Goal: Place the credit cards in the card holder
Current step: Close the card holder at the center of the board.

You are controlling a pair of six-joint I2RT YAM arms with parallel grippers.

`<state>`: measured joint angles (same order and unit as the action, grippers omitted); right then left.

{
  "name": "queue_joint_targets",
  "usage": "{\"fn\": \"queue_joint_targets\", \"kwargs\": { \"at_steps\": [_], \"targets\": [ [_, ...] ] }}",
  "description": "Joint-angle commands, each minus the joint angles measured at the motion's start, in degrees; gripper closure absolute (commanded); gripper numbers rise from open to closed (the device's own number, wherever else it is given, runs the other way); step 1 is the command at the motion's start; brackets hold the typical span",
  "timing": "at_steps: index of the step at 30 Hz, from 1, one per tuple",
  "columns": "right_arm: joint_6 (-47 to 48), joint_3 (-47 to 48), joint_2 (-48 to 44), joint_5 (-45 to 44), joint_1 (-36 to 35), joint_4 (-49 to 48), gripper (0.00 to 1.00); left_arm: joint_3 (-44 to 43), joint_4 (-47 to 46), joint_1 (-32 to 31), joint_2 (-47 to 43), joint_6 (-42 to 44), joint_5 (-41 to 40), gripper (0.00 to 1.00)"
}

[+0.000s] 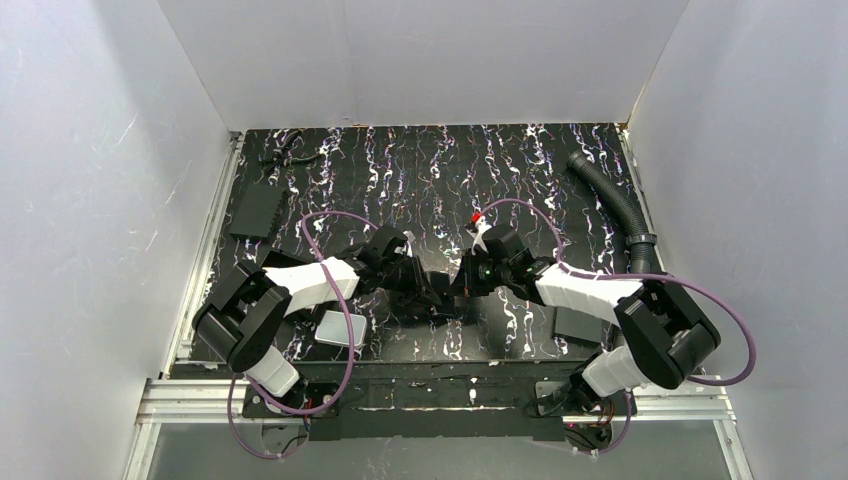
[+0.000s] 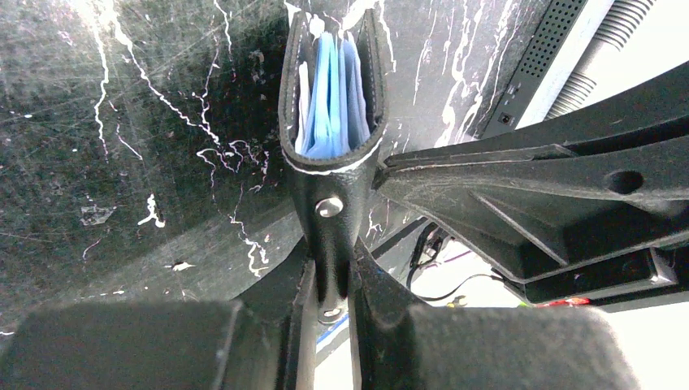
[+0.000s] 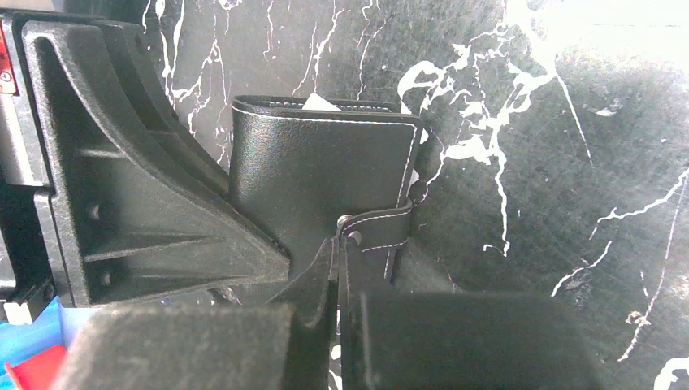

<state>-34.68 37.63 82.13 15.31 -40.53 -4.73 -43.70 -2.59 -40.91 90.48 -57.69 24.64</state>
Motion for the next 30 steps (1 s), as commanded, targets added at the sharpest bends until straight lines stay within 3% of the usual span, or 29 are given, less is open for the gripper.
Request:
{"fn": "queue_joint_targets", "kwargs": {
  "at_steps": [1,30],
  "targets": [
    [-0.4,1.4,1.2,1.6,-0.1,-3.3,0.99,0.5,-0.7,-0.1,-0.1,0.1,0.7,1.00],
    [-3.1,0.3,5.6,6.0,-0.2,-8.3,0.99,0.5,-1.2,-0.2,2.4,0.6,1.7,1.00]
  ]
}}
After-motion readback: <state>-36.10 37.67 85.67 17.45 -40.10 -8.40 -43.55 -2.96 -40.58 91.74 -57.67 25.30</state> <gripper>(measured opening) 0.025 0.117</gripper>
